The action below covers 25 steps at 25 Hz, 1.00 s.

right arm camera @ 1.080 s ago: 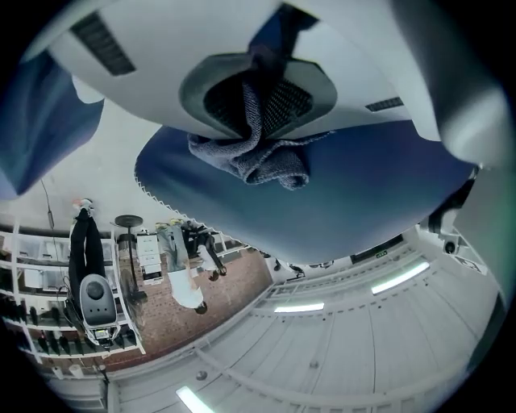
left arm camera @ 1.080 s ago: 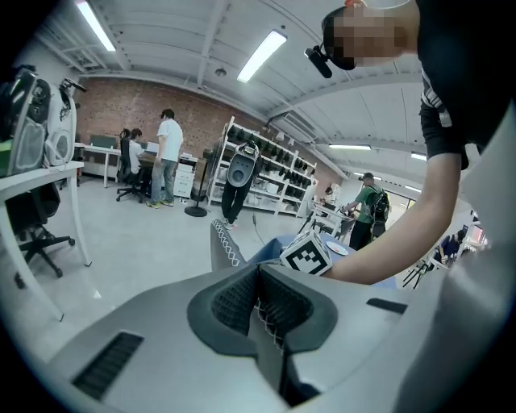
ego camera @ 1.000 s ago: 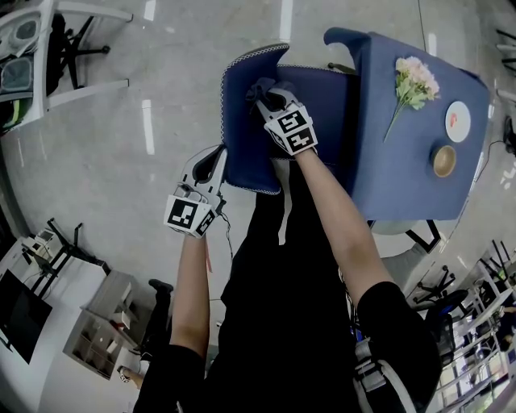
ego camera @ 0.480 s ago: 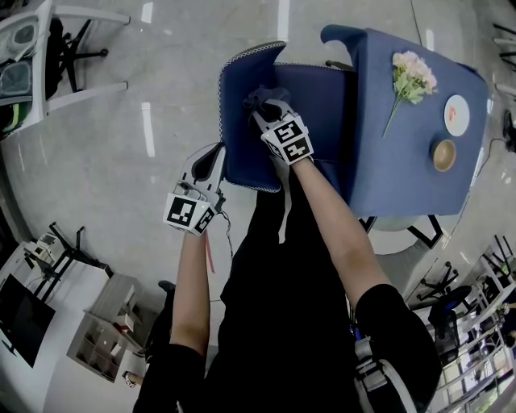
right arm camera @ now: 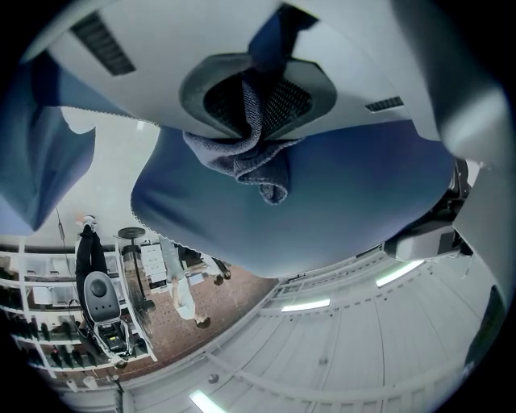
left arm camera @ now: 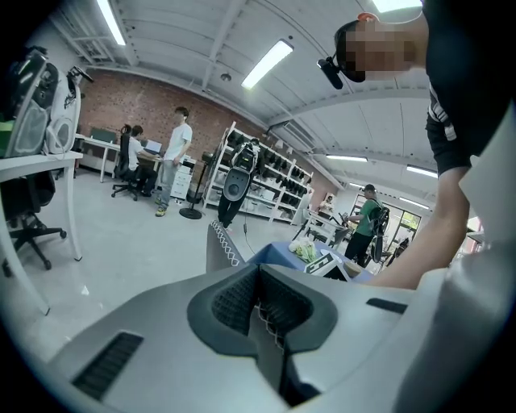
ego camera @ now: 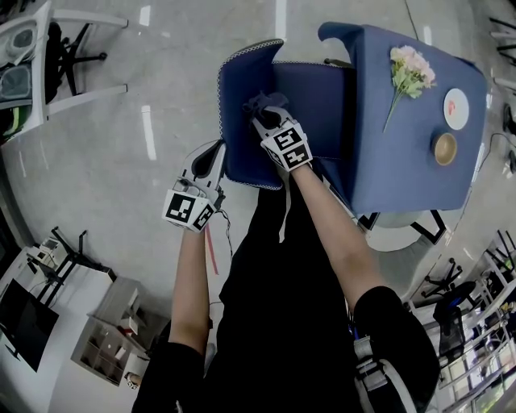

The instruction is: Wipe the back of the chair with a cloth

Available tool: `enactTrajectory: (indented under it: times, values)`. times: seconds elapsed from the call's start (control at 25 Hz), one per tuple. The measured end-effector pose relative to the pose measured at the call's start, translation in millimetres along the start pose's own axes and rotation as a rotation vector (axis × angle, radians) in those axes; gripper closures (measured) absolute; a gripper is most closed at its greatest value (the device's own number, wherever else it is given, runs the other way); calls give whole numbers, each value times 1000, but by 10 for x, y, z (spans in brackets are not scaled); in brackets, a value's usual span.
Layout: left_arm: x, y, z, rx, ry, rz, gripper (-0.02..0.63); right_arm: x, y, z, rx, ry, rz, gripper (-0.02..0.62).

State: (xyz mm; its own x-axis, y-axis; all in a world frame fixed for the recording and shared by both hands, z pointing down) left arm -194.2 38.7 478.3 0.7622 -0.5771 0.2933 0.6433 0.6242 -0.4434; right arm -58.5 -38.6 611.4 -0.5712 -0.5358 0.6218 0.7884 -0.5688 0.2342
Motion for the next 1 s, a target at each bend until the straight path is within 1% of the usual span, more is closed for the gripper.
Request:
enactTrajectory:
  times: [0.28, 0.52, 1.0]
  values:
    - [-16, 2, 7, 37, -20, 14, 581, -140, -133, 183, 18, 3, -42, 538]
    - [-7, 14, -19, 28, -27, 12, 581, -222, -198, 249, 32, -2, -58, 538]
    - [-18, 18, -30, 45, -46, 31, 581, -364, -301, 395, 45, -31, -103, 538]
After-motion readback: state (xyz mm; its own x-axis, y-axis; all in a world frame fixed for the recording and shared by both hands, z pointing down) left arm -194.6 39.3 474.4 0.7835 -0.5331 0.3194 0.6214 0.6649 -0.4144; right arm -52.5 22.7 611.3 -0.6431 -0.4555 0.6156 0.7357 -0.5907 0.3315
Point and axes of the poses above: the fingertips, and each gripper's own axes: x forward along the fingers, y to its right, z out of its underside, the point moved 7 cm from there along -x, backward along the fingers, and after that the axes turned 15 degrees about z, right-handed, at the moved point
